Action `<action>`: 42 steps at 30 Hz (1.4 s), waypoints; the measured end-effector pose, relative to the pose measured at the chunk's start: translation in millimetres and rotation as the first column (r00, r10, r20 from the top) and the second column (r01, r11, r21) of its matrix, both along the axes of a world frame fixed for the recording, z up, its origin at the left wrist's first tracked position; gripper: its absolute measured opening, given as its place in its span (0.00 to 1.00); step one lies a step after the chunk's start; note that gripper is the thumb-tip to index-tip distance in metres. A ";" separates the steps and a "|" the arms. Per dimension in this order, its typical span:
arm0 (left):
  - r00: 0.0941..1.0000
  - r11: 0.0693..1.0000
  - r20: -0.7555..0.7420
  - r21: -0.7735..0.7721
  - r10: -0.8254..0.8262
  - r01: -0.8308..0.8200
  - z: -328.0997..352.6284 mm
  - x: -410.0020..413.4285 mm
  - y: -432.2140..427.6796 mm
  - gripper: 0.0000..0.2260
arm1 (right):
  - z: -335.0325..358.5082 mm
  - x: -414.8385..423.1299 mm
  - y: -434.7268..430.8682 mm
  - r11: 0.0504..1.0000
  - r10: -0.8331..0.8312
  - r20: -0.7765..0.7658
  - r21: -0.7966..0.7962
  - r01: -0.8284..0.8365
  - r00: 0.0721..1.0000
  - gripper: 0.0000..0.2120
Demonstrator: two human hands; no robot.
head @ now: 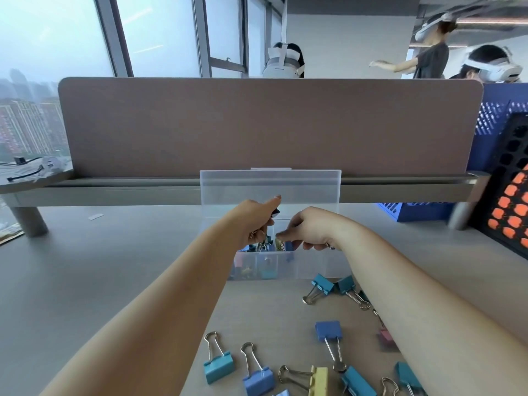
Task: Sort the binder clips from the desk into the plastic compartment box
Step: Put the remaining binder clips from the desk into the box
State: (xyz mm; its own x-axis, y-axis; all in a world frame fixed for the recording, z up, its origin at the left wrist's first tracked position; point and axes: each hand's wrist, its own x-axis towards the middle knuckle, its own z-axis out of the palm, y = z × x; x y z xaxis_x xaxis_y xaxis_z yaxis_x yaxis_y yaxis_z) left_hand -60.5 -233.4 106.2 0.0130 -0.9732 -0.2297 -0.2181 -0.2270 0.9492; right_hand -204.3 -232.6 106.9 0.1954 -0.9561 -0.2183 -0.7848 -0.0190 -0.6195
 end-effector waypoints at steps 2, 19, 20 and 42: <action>1.000 1.000 -0.025 0.010 0.002 -0.001 -0.7 0.1 1.5 0.17 | -0.6 0.9 -2.8 0.999 -0.042 0.035 0.007 0.042 0.998 0.18; 0.991 0.999 -0.134 -0.044 -0.010 0.004 5.5 6.6 3.1 0.07 | -10.3 7.7 -9.6 0.985 -0.143 0.490 -0.018 0.174 0.860 0.07; 0.990 0.999 -0.140 -0.046 -0.006 0.000 5.5 7.5 3.2 0.08 | -11.8 8.9 -10.2 0.980 -0.165 0.484 -0.017 0.197 0.859 0.07; 0.970 0.980 -0.222 -0.142 0.105 -0.138 1.6 13.0 7.7 0.10 | -10.7 0.8 -5.8 0.993 -0.101 0.458 -0.012 0.120 0.883 0.06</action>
